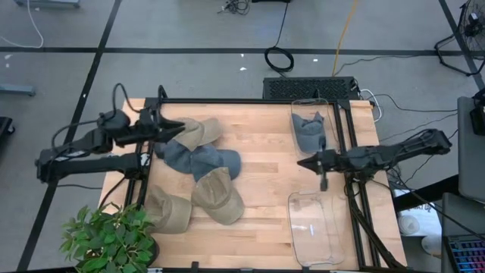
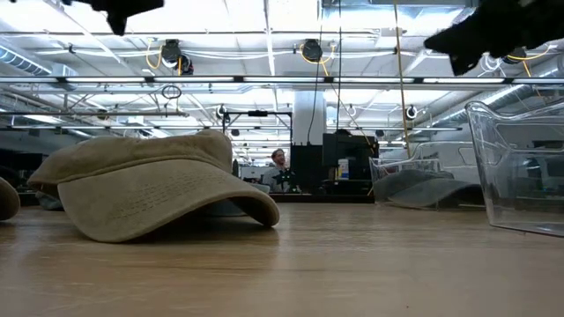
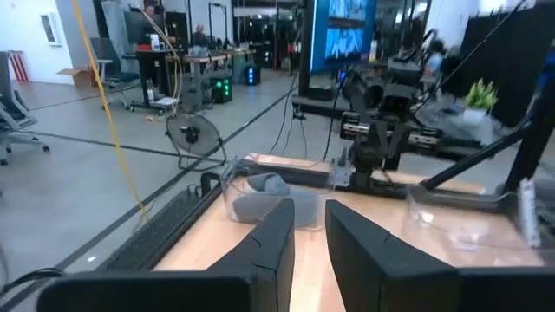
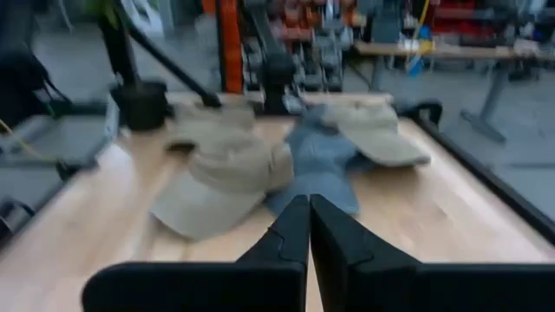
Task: Pick & Place hat
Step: Put the right blue cap into the top transparent bin
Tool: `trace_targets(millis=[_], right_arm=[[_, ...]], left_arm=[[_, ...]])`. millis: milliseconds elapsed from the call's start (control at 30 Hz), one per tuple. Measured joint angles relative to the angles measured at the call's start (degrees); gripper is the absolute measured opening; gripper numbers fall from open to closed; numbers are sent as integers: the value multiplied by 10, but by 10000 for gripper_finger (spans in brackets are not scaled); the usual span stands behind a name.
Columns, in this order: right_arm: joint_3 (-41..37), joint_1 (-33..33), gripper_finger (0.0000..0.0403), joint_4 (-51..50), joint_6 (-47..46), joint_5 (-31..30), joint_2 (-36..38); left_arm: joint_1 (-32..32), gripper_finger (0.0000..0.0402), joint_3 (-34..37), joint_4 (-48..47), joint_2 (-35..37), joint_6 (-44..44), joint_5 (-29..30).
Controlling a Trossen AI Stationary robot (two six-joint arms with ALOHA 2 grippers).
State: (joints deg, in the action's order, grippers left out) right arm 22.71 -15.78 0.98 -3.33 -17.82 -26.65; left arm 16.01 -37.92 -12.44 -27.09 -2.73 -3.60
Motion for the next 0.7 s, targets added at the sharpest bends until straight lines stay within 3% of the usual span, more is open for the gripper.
trace_targets(millis=[233, 400, 700], right_arm=[[-74, -34, 0, 19, 15, -2, 143], [-129, -48, 0, 45, 24, 1, 189], [-155, -57, 0, 72, -22, 32, 202]], left_arm=[[0, 76, 51, -8, 54, 24, -118], [0, 76, 55, -7, 59, 41, -174], [0, 76, 55, 18, 57, 39, -169]])
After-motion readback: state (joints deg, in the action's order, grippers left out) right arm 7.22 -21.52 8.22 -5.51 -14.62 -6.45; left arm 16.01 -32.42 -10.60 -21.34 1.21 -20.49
